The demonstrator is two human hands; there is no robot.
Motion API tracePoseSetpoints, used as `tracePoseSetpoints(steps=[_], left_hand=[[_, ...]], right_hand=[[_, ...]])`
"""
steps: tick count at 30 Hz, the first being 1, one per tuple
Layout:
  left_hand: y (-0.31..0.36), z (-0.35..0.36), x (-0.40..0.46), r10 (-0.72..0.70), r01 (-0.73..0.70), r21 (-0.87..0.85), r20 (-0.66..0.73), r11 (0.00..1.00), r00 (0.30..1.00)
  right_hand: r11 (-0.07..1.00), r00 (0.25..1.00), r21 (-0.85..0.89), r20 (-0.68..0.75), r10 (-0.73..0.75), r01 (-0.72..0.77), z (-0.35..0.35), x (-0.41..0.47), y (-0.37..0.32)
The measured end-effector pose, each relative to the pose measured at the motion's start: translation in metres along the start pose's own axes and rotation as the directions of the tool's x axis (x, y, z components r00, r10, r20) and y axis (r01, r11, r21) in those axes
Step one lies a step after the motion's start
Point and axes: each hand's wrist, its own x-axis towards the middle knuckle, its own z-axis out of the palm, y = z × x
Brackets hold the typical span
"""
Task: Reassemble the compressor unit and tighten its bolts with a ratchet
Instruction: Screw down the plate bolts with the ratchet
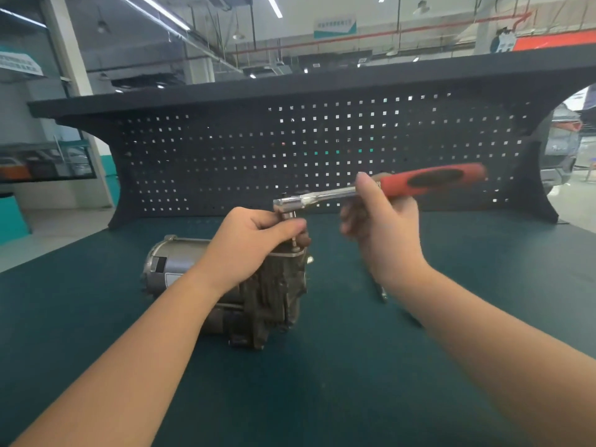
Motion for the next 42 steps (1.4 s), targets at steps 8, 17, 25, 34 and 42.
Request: tracePoseSetpoints(steps=[8,17,25,34,42], left_hand=[[-0.002,0.006,0.0,0.042,-0.042,-0.004,-0.031,0.999,0.999],[-0.007,0.0,0.0,0.073,-0.073,-0.058,0.005,0.996,0.997],[0.001,0.008,-0.002,0.042,-0.042,-0.001,-0.032,0.999,0.999],[0.005,0.003,-0.008,0.08,-0.078,-0.063,0.038,0.995,0.996],[0.001,0.006,-0.001,0.011,-0.01,0.03,-0.032,1.0,0.999]], right_hand=[[0.773,0.847,-0.352,0.286,-0.448,0.528,-0.008,-0.009,-0.001],[0.742,0.831,-0.376,0.301,-0.468,0.555,-0.001,-0.015,-0.004],[0.997,0.996,0.028,0.05,-0.071,0.07,-0.008,0.0,0.005],[0.335,0.521,-0.399,0.686,-0.508,0.853,0.005,-0.033,0.002],[0.997,0.999,0.063,0.018,-0.044,0.043,-0.006,-0.005,0.009]])
